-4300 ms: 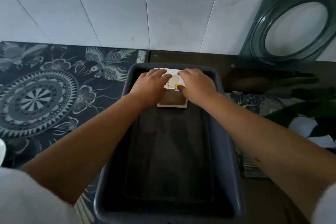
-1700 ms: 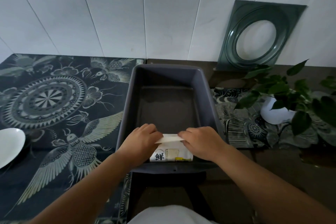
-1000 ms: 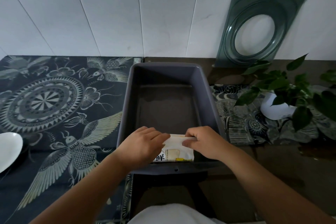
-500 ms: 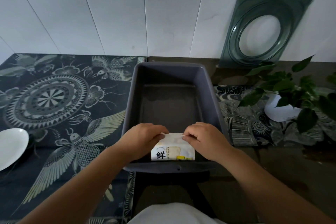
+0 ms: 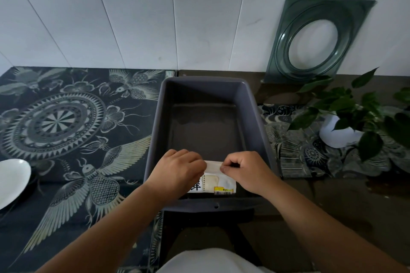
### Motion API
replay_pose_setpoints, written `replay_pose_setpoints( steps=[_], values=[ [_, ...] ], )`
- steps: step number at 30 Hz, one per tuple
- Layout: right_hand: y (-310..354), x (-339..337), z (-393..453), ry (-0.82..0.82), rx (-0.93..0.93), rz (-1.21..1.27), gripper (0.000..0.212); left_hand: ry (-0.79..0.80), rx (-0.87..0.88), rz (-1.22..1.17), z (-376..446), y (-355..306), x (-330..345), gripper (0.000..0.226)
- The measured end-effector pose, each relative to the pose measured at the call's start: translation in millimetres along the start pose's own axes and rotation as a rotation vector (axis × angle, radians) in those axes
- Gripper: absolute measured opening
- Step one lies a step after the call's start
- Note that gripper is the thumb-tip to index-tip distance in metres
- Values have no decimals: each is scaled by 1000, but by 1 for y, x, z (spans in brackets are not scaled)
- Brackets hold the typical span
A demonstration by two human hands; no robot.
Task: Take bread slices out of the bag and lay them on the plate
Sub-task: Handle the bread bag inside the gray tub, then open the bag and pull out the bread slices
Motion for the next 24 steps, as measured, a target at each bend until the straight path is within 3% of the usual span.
replay_pose_setpoints(
  steps=[4, 9, 13, 17, 24],
  values=[
    [1, -5, 9, 4, 32, 40, 18, -3, -51, 39, 1, -6, -5, 6],
    [6, -12, 32, -4, 44, -7, 22, 28, -18, 42, -13, -12, -11, 12],
    [8, -15, 52, -52, 38, -75, 21, 13, 45, 3, -26, -15, -15, 4],
    [14, -19, 70, -145, -77, -178, 9, 31, 107, -16, -32, -22, -19, 10],
    [26, -20, 68, -288, -329, -490, 8, 151, 17, 12, -31, -29, -30, 13]
  ],
)
Point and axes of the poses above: each hand's wrist, its own z-axis towards the middle knuckle, its own x-axis out of the palm, y = z × x, the point moved 2 cm from there along z, towards the middle knuckle, and after that the axes turned 10 degrees about -y, right-handed, at the moved point
